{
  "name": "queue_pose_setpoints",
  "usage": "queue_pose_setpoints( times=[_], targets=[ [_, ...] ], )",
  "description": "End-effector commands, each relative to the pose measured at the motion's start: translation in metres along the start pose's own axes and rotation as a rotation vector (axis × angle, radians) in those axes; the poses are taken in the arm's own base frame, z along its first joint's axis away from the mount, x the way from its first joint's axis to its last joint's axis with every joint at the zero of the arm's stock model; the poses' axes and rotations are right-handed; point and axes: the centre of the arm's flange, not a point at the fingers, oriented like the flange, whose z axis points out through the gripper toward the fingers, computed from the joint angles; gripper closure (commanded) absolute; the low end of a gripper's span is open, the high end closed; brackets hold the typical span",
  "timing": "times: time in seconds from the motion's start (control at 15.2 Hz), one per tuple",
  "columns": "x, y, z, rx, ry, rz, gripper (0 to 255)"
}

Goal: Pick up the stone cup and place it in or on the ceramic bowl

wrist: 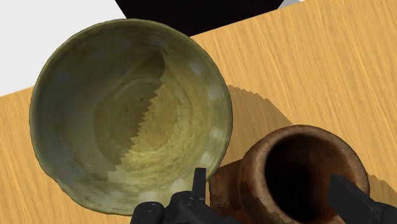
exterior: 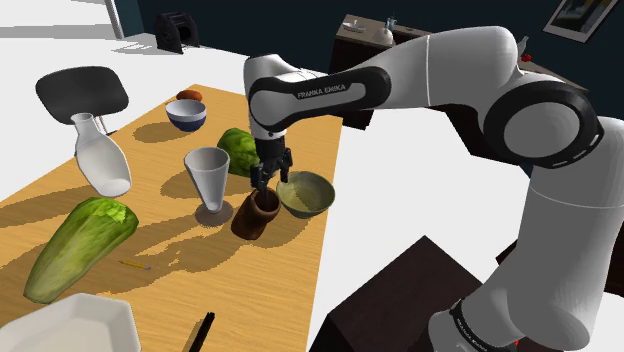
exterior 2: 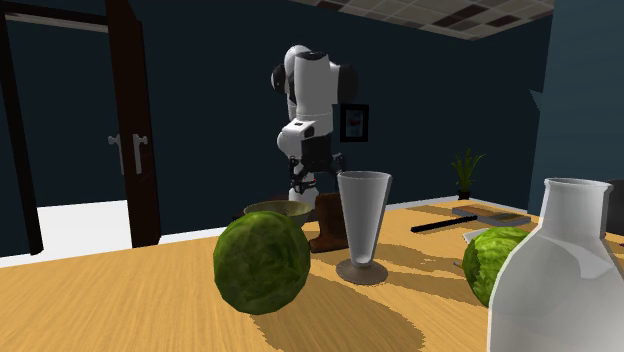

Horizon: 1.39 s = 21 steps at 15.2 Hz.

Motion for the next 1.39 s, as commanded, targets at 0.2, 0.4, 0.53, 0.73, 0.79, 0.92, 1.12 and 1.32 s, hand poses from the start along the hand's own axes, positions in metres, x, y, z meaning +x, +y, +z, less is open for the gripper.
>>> queue_pose_setpoints(
  times=[0.2,0.4,0.53,0.73,0.79,0.92,1.12,1.32],
  targets=[
    [0.001,0.0,0.014,0.0,0.001,0.0,0],
    [0.001,0.0,0.014,0.0,0.001,0.0,0],
    [0.001,0.0,0.014,0.0,0.001,0.0,0],
    [0.001,0.0,0.014,0.0,0.001,0.0,255],
    [0.001,0.0,0.014,0.0,0.001,0.0,255],
    [0.001,0.0,0.014,0.0,0.001,0.0,255],
    [0.0,0.0,0.014,0.0,0.001,0.0,255],
    [-0.002,-0.001,0.003,0.0,0.001,0.0,255]
  ],
)
